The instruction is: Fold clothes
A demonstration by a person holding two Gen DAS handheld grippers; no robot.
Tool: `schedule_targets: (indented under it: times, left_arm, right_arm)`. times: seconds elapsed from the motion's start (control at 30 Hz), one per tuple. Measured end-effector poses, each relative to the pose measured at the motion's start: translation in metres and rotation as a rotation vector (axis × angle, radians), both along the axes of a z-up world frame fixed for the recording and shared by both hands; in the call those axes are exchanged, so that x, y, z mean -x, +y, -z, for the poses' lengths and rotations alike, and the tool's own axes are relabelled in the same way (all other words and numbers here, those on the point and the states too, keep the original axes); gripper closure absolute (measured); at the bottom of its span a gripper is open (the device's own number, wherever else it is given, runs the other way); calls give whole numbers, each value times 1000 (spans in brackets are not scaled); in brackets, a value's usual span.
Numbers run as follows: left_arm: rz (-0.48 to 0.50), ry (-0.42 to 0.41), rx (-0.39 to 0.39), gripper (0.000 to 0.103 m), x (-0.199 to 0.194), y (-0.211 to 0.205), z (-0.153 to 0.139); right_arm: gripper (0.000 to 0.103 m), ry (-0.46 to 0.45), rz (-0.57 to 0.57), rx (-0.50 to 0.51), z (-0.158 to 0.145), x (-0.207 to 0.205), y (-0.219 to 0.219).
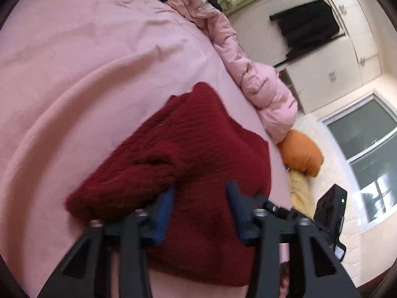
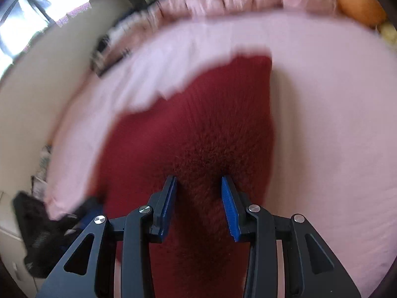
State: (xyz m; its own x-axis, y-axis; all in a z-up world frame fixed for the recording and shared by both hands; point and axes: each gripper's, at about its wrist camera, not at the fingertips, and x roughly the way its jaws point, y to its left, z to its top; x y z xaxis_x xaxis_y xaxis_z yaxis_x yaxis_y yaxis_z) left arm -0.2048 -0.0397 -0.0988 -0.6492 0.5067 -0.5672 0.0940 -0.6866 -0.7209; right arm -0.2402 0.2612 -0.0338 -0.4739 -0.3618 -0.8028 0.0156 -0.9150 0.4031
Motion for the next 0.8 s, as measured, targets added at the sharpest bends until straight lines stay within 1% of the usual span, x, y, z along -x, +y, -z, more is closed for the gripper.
schedule_targets:
  times: [0.07, 0.13, 0.2, 0.27, 0.37, 0.47, 0.5, 0.53, 0.6, 0.67, 0.7, 0.73, 0.77, 0.8]
  left_arm:
    - [0, -2, 44, 85, -3, -2, 2]
    - [-3, 4, 60, 85, -6, -2, 3]
    - [-3, 12, 95, 85, -8, 2, 0]
    - [3, 19, 120, 85, -10, 5, -2]
    - [1, 21, 116, 85, 0, 9, -4]
    - [3, 25, 102, 85, 1, 8, -3]
    - [5, 26, 104, 85, 1, 10, -3]
    - [7, 27, 106, 85, 2, 11, -4]
    - [11, 31, 117, 85, 2, 12, -5]
    - [12, 32, 98, 85, 2, 11, -5]
    - [12, 32, 79, 82, 1, 10, -5]
    - [6, 34, 27, 80, -2, 5, -6]
    - [-1, 35, -25, 70, -5, 0, -7]
    - [-8, 36, -77, 53, -8, -4, -8]
  right_arm:
    - [66, -19, 3, 22, 4, 3, 3]
    - [66, -38, 6, 44, 8, 5, 7]
    - [66, -56, 9, 63, 12, 9, 9]
    - [66, -63, 6, 38, 10, 24, 6]
    - [65, -74, 2, 0, 9, 48, 1]
    - [65, -90, -1, -37, 9, 71, -4]
    - [65, -117, 1, -51, 21, 75, -7]
    - [65, -100, 10, -62, 29, 76, -8]
    - [65, -84, 18, -64, 29, 75, -8]
    - [65, -67, 27, -66, 29, 73, -8]
    - [65, -56, 31, -67, 28, 70, -8]
    - [64, -22, 32, -62, 19, 55, -6]
    - [64, 11, 34, -58, 10, 39, -5]
    - [64, 44, 35, -54, 1, 24, -3]
